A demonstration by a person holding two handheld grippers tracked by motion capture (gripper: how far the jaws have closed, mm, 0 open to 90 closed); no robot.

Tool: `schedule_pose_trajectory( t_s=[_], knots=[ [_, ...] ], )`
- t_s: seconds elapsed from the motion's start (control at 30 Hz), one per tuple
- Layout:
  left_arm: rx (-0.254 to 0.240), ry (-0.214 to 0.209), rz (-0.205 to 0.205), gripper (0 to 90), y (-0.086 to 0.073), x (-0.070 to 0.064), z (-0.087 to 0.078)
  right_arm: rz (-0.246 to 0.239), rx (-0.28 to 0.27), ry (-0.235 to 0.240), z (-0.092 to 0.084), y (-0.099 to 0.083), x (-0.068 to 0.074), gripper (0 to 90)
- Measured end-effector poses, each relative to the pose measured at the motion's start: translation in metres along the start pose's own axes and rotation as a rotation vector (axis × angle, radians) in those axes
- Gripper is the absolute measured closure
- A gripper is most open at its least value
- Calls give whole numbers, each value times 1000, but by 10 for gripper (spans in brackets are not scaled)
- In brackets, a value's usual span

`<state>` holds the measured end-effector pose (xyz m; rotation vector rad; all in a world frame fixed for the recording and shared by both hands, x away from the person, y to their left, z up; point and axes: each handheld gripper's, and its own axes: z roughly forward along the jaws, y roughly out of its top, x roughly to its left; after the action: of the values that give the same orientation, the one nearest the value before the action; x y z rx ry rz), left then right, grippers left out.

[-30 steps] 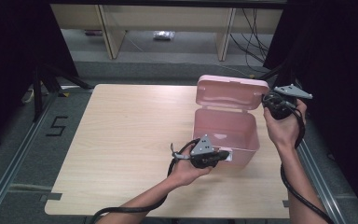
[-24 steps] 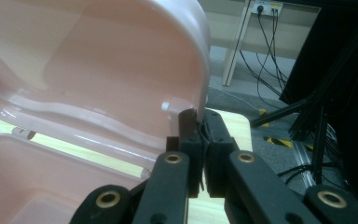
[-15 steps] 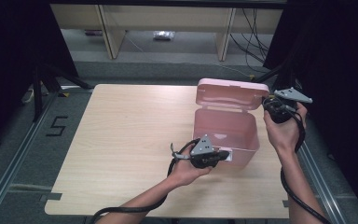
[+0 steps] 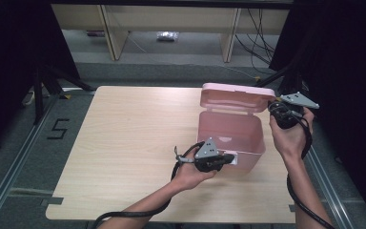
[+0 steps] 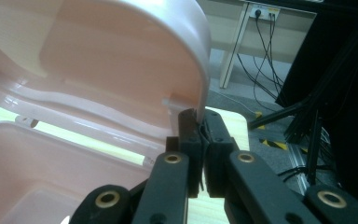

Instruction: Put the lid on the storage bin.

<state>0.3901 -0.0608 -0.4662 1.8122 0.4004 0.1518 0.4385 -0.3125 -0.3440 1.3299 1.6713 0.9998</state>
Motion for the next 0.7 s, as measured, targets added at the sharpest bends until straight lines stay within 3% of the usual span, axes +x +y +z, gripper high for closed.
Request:
schedule_pose_trajectory(
  t_s=[0.17,0.23,0.27,0.3,0.33,0.4,0.43,0.47,0.7],
  knots=[
    [0,-1,-1,900,0,0,0,-23,-14,-6,-1,-3,-1,888],
    [1,-2,-1,900,0,0,0,2,-8,-8,-3,-4,2,888],
    [2,-2,0,900,0,0,0,-21,-30,-13,-2,-5,0,888],
    [2,-2,0,900,0,0,0,-31,-13,-8,-3,-5,0,888],
    [2,-2,0,900,0,0,0,-12,-10,-7,-4,-6,2,888],
    [2,-2,0,900,0,0,0,-29,-12,-7,-5,-7,1,888],
    [2,-2,0,900,0,0,0,-5,-14,-10,-6,-8,3,888],
    [2,-2,0,900,0,0,0,-27,-21,-8,-5,-9,2,888],
    [3,-3,-2,900,0,0,0,-11,-19,-15,-9,-14,5,887]
  ],
)
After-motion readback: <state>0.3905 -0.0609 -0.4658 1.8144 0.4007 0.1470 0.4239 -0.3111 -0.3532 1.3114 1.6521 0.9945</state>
